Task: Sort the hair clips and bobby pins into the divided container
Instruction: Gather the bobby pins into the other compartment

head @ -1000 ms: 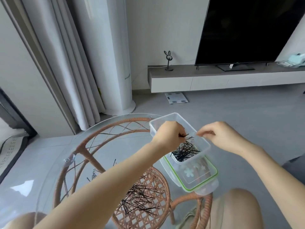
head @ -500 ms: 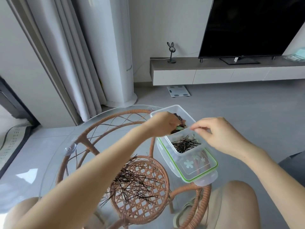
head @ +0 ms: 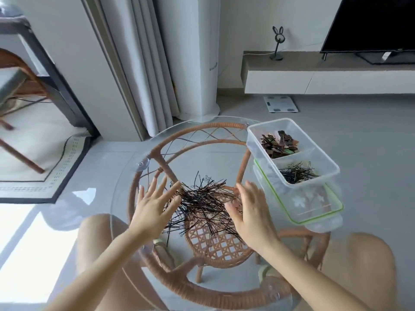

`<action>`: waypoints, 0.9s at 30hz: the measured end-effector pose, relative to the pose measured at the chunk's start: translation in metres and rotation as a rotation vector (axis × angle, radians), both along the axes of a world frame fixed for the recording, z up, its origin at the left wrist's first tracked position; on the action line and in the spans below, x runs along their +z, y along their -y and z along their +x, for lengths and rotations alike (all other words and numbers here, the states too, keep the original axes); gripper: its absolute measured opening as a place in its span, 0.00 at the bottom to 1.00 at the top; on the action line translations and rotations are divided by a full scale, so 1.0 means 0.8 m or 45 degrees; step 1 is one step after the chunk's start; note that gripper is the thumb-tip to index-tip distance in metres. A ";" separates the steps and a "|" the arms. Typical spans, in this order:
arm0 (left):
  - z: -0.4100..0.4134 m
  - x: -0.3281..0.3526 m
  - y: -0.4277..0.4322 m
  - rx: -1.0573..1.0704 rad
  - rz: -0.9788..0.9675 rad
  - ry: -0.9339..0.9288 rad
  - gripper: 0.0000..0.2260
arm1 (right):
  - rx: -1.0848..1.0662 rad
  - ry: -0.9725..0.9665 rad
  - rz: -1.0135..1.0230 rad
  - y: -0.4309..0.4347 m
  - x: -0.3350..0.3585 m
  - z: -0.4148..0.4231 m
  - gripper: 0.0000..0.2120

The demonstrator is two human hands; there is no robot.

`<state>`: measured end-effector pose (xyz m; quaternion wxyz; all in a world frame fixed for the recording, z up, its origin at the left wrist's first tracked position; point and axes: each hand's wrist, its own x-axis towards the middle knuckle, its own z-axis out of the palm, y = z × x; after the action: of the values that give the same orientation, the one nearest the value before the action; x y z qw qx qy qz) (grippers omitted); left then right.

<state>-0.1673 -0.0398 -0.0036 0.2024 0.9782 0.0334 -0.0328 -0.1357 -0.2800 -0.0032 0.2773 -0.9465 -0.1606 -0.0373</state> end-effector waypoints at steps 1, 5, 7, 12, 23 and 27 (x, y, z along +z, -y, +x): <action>-0.003 -0.004 0.006 0.018 0.009 0.031 0.37 | -0.043 0.018 -0.005 -0.008 -0.001 0.000 0.38; 0.010 -0.010 0.037 0.100 0.042 0.055 0.38 | -0.118 -0.035 0.032 -0.047 -0.005 -0.007 0.33; 0.016 -0.011 0.048 0.131 0.033 0.070 0.37 | -0.139 -0.049 0.060 -0.067 -0.009 -0.012 0.31; 0.039 -0.005 0.059 0.249 -0.215 0.117 0.26 | -0.123 -0.044 0.269 -0.100 -0.007 -0.022 0.24; 0.048 0.018 0.069 -0.026 -0.667 0.047 0.17 | -0.053 -0.416 0.581 -0.080 0.017 0.030 0.19; 0.034 0.046 0.045 0.073 -0.716 -0.020 0.17 | 0.076 -0.370 0.458 -0.049 0.037 0.019 0.24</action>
<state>-0.1403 -0.0756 0.0333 0.4665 0.8820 0.0522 -0.0426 -0.1204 -0.2410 0.0262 0.4626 -0.8722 -0.1376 0.0796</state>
